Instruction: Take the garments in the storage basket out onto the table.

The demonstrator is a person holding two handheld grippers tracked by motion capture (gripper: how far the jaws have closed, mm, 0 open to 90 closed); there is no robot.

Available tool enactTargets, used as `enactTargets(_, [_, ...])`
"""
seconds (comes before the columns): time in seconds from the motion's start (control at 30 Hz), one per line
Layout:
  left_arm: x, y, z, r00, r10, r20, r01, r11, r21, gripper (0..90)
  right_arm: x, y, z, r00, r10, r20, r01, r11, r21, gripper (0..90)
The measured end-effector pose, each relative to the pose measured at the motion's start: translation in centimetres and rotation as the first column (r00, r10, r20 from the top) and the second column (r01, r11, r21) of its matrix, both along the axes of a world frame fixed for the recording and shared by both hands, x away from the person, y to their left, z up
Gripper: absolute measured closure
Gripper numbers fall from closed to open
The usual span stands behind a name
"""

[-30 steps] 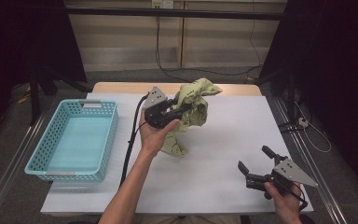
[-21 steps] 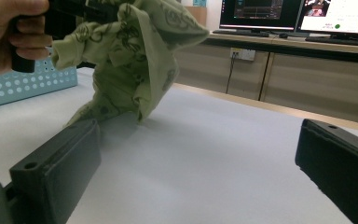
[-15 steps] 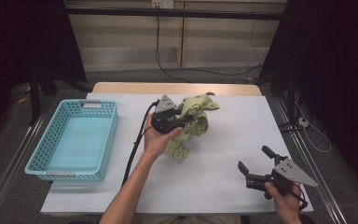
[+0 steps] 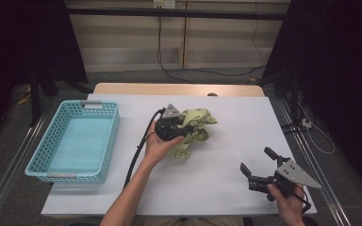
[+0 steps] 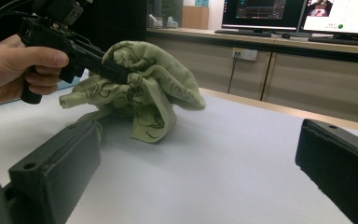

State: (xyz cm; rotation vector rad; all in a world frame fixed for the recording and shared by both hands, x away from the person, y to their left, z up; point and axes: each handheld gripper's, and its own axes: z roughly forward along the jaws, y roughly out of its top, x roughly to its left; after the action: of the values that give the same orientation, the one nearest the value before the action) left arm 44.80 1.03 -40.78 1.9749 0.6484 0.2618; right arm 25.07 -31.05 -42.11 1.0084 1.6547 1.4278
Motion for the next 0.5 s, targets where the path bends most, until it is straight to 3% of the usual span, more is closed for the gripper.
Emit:
enactTargets(0.17, [0.1,-0.3,-0.4,0.9997,-0.014,-0.02,0.014,0.9998,0.017,61.9,0.0,0.0,0.0,1.0,-0.001,-0.001,0.001,1.0,-0.004,0.0])
enactTargets(0.37, [0.4,-0.9,-1.6,0.9966,-0.031,-0.077,0.035,0.998,0.053,61.2,0.0,0.0,0.0,1.0,0.002,-0.004,-0.002,1.0,-0.001,0.0])
enactTargets(0.5, [0.3,-1.5,-2.2,0.9964,-0.042,-0.074,0.048,0.9954,0.083,60.5,0.0,0.0,-0.1,1.0,0.004,-0.004,-0.004,1.0,-0.006,0.0])
